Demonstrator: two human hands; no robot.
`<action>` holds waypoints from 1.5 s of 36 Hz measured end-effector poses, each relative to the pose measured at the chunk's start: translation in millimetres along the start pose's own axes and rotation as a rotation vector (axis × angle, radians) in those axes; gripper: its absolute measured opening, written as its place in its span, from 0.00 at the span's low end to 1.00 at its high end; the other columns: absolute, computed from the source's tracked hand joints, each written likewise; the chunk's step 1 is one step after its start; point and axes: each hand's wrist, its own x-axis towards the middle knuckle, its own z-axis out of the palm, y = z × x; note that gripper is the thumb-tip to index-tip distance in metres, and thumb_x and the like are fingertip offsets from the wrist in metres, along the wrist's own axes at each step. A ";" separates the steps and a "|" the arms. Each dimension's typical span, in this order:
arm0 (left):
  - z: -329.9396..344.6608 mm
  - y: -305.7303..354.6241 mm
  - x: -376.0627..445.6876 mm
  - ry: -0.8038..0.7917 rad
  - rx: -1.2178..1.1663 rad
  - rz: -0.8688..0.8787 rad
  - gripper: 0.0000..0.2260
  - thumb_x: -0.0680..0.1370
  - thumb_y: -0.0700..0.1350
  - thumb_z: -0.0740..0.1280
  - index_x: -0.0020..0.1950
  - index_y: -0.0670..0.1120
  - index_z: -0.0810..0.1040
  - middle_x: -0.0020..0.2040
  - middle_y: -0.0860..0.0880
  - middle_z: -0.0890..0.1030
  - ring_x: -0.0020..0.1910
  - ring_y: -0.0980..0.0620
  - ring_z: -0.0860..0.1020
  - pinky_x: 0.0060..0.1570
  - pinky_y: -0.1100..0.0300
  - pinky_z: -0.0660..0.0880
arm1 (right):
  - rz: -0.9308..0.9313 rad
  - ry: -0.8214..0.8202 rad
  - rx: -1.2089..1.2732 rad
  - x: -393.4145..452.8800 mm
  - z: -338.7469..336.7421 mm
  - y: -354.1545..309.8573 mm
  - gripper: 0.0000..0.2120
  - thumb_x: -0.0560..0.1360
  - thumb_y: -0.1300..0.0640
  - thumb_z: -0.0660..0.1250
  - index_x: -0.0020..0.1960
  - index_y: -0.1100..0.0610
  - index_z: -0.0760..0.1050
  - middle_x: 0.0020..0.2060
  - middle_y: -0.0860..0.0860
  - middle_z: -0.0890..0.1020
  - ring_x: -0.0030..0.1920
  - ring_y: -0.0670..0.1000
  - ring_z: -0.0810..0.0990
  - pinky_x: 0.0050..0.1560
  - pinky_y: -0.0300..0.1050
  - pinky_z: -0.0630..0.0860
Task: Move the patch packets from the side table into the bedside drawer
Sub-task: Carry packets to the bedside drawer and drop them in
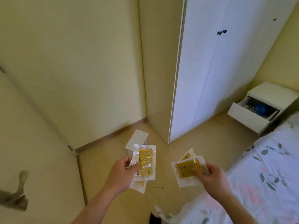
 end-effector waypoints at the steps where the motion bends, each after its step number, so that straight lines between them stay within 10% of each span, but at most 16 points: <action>1: 0.0 6.0 20.3 -0.010 0.005 -0.001 0.03 0.78 0.47 0.70 0.45 0.50 0.81 0.40 0.54 0.85 0.36 0.57 0.82 0.36 0.62 0.74 | 0.010 0.009 0.004 17.5 3.7 -3.2 0.06 0.73 0.52 0.75 0.38 0.50 0.83 0.31 0.54 0.81 0.29 0.49 0.74 0.32 0.44 0.67; 14: -1.5 93.3 241.3 -0.086 0.067 -0.001 0.16 0.73 0.57 0.69 0.47 0.44 0.80 0.43 0.43 0.83 0.44 0.41 0.82 0.45 0.41 0.79 | 0.020 0.036 0.092 224.0 2.4 -76.5 0.05 0.74 0.53 0.74 0.39 0.49 0.84 0.26 0.46 0.79 0.24 0.41 0.69 0.26 0.33 0.64; 27: 71.4 194.1 464.5 -0.352 0.100 0.089 0.06 0.78 0.45 0.71 0.44 0.43 0.81 0.35 0.48 0.83 0.30 0.58 0.79 0.28 0.64 0.72 | 0.195 0.273 0.109 401.2 -30.6 -64.0 0.04 0.74 0.51 0.75 0.41 0.49 0.83 0.25 0.47 0.79 0.24 0.43 0.68 0.24 0.37 0.64; 31: 122.2 222.0 525.1 -0.497 0.149 0.115 0.09 0.75 0.52 0.72 0.43 0.46 0.81 0.38 0.46 0.84 0.35 0.42 0.81 0.36 0.50 0.75 | 0.269 0.393 0.119 433.1 -53.5 -54.8 0.04 0.74 0.52 0.75 0.41 0.49 0.83 0.26 0.42 0.80 0.24 0.43 0.71 0.24 0.34 0.68; 37: 211.6 290.4 576.2 -0.640 0.231 0.284 0.18 0.76 0.52 0.72 0.38 0.39 0.71 0.30 0.52 0.67 0.29 0.54 0.65 0.34 0.57 0.64 | 0.407 0.552 0.157 449.2 -99.2 -21.8 0.03 0.74 0.49 0.74 0.43 0.47 0.83 0.35 0.46 0.85 0.35 0.53 0.83 0.39 0.52 0.82; 47: 372.7 405.8 640.3 -0.784 0.268 0.342 0.13 0.78 0.49 0.72 0.37 0.47 0.74 0.27 0.57 0.76 0.25 0.62 0.73 0.25 0.70 0.67 | 0.485 0.732 0.281 524.3 -213.2 48.4 0.05 0.75 0.58 0.74 0.40 0.53 0.82 0.24 0.36 0.80 0.27 0.35 0.78 0.27 0.26 0.69; 54: 477.2 480.4 670.9 -0.793 0.293 0.315 0.11 0.78 0.50 0.71 0.39 0.48 0.75 0.32 0.55 0.79 0.28 0.62 0.79 0.25 0.70 0.68 | 0.542 0.679 0.320 596.4 -308.4 108.4 0.01 0.74 0.54 0.75 0.44 0.50 0.85 0.39 0.44 0.87 0.40 0.46 0.86 0.44 0.48 0.83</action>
